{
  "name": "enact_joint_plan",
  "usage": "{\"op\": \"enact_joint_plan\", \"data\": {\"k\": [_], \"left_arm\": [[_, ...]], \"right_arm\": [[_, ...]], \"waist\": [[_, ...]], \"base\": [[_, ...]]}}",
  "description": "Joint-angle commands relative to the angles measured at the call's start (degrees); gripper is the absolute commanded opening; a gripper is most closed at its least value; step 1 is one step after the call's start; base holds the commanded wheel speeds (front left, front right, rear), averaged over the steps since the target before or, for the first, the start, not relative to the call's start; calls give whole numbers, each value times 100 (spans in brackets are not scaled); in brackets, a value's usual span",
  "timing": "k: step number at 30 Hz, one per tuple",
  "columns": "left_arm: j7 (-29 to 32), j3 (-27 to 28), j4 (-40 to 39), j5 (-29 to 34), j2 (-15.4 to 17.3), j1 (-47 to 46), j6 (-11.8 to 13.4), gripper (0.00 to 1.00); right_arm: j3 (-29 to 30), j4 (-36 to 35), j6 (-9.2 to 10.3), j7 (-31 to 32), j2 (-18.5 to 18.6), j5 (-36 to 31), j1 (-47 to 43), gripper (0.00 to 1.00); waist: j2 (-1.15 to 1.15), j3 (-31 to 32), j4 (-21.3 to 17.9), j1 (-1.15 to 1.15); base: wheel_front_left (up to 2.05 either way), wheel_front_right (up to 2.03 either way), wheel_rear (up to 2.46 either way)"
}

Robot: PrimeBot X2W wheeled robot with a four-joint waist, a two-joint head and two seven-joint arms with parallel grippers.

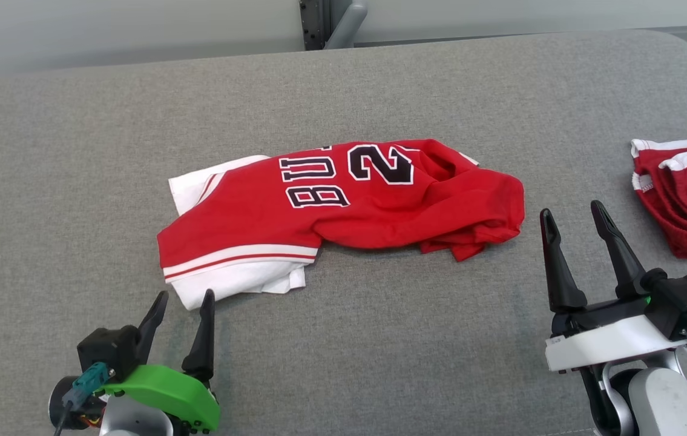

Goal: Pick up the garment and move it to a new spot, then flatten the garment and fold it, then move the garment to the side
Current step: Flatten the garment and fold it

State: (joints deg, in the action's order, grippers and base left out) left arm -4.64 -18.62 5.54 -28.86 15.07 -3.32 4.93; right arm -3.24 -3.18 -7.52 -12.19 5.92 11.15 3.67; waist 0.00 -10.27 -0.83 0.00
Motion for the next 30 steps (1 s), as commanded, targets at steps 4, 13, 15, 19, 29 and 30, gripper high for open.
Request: {"op": "enact_joint_plan", "data": {"k": [4,13,15,19,29,30], "left_arm": [[29,104,403,-185,-10,-93,-48,100],[-79,201,824,-628,-129,-356,-480,33],[-161,214,855,-651,-101,-414,-557,0],[-282,189,830,-589,-40,-503,-649,0],[-249,177,-3,-423,183,-481,-530,0],[-208,175,-185,-421,203,-438,-494,0]], "right_arm": [[-5,4,7,-20,6,50,82,100],[35,26,7,-48,16,70,146,100],[37,26,7,-47,9,60,149,100],[38,29,7,-58,0,59,145,100],[125,10,7,-73,-27,32,79,100],[145,1,7,-72,-24,28,61,100]], "waist": [[0,-135,-82,0],[0,-229,-112,0],[0,-231,-106,0],[0,-220,-97,0],[0,-155,-53,0],[0,-142,-39,0]], "base": [[0,0,0],[0,0,0],[0,0,0],[0,0,0],[0,0,0],[0,0,0]]}}
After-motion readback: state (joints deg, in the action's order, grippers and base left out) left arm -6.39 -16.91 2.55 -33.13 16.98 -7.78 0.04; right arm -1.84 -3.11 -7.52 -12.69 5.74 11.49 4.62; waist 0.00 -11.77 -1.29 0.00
